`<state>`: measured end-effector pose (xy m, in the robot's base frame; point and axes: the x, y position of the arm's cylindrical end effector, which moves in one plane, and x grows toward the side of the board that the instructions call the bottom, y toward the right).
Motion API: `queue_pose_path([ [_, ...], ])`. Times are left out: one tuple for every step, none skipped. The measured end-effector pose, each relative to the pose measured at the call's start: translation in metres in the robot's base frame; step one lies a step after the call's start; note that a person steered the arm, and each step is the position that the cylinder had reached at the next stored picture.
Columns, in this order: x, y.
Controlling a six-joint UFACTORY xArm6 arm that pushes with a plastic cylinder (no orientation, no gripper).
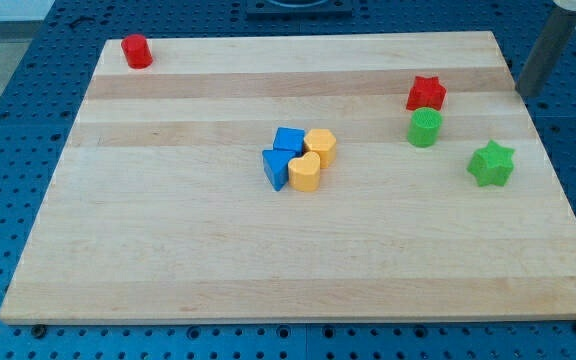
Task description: Push the red star towards left
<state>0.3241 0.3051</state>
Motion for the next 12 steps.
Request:
queue_pose_path([
  [0.007,-0.017],
  [0.016,-0.053],
  [0.017,-0.073],
  [0.016,-0.124],
  [0.013,-0.162],
  [0.013,-0.162],
  [0.013,-0.165],
  [0.013,-0.167],
  [0.013,-0.17],
  [0.013,-0.177],
  [0.008,-0.223],
  [-0.005,-0.276],
])
